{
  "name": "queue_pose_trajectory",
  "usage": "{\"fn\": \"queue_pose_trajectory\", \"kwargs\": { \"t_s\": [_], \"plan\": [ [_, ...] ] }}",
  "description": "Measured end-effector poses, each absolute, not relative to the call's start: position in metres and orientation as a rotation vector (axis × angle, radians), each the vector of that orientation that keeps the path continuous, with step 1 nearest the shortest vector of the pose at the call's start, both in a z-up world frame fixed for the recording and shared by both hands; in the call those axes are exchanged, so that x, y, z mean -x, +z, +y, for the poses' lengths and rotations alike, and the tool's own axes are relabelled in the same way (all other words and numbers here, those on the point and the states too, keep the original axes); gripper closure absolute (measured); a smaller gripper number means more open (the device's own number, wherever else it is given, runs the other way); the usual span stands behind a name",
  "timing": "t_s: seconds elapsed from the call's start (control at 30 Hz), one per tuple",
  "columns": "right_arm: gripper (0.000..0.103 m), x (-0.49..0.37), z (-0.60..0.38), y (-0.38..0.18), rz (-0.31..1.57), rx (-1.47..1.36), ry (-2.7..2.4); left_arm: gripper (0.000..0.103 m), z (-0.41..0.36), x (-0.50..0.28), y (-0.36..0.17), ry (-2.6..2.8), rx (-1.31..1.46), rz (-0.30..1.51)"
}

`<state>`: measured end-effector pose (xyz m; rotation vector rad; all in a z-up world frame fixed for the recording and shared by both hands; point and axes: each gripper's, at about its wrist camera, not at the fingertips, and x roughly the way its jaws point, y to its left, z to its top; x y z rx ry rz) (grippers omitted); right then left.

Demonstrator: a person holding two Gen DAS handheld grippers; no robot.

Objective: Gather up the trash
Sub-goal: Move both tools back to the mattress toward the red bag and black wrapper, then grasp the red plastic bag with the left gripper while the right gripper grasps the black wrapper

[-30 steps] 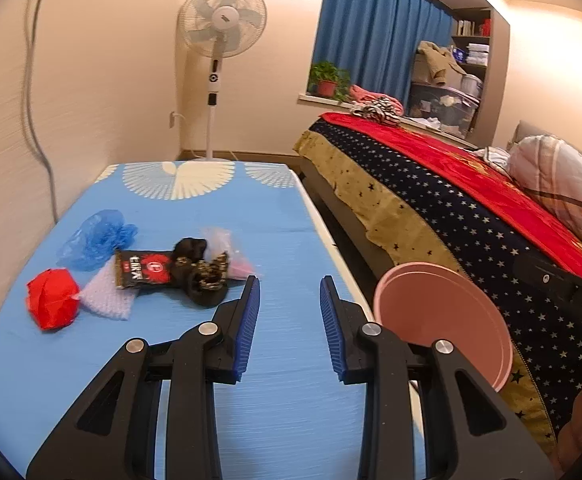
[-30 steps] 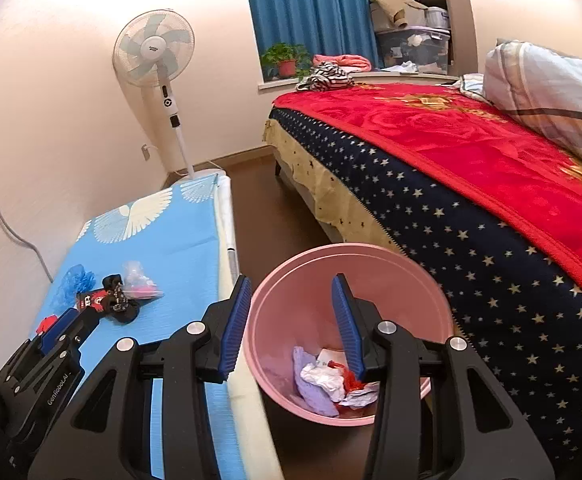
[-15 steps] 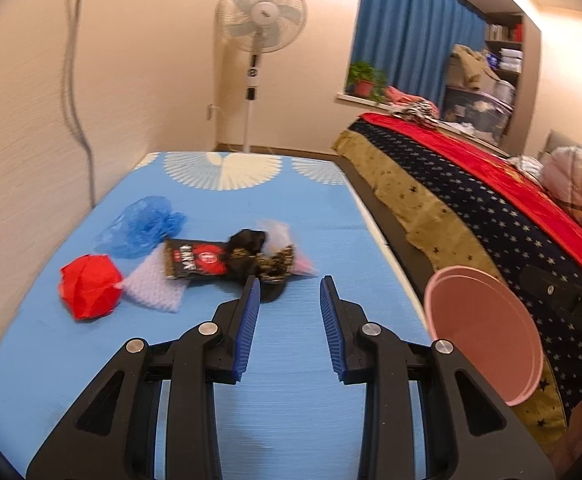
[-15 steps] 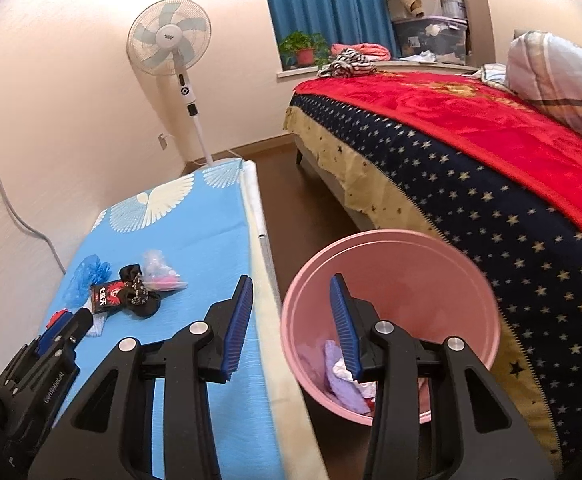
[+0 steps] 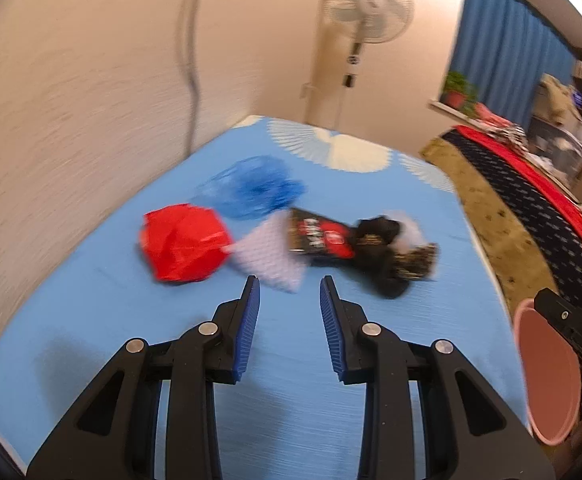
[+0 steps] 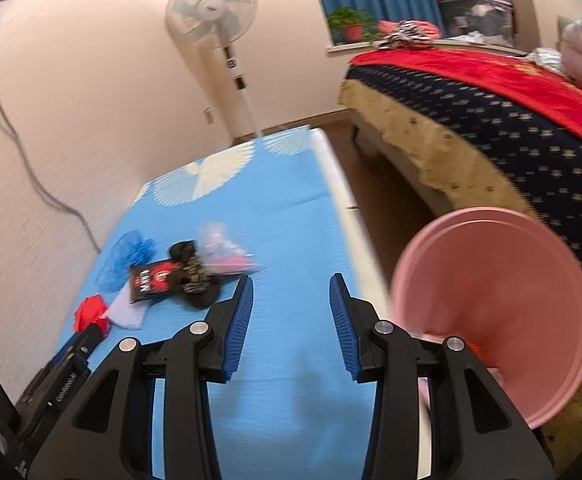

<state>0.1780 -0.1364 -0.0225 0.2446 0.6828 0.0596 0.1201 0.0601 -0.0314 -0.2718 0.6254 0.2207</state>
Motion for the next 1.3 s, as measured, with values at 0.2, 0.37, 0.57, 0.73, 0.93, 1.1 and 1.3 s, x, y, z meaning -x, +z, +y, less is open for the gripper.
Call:
{"fn": "queue_pose_trajectory", "kwargs": {
  "t_s": [0.2, 0.37, 0.57, 0.73, 0.93, 1.1, 1.3],
  "plan": [
    [0.063, -0.198, -0.109, -0.040, 0.713, -0.258, 0.125, 0.071, 0.081, -0.124, -0.033, 0.324, 0.277, 0.611],
    [0.062, -0.216, -0.094, -0.047, 0.728, -0.270, 0.174, 0.059, 0.104, -0.131, -0.040, 0.419, 0.316, 0.625],
    [0.060, -0.235, -0.085, -0.060, 0.766, -0.298, 0.199, 0.044, 0.126, -0.140, -0.047, 0.494, 0.386, 0.644],
    [0.060, -0.243, -0.073, -0.066, 0.776, -0.289, 0.234, 0.038, 0.142, -0.151, -0.056, 0.497, 0.462, 0.676],
    [0.080, -0.251, -0.065, -0.076, 0.806, -0.279, 0.241, 0.038, 0.153, -0.159, -0.066, 0.458, 0.535, 0.704],
    [0.100, -0.248, -0.055, -0.070, 0.792, -0.243, 0.279, 0.071, 0.152, -0.159, -0.065, 0.418, 0.562, 0.677],
    [0.101, -0.237, -0.052, -0.054, 0.765, -0.218, 0.298, 0.083, 0.140, -0.157, -0.052, 0.380, 0.519, 0.643]
  ]
}}
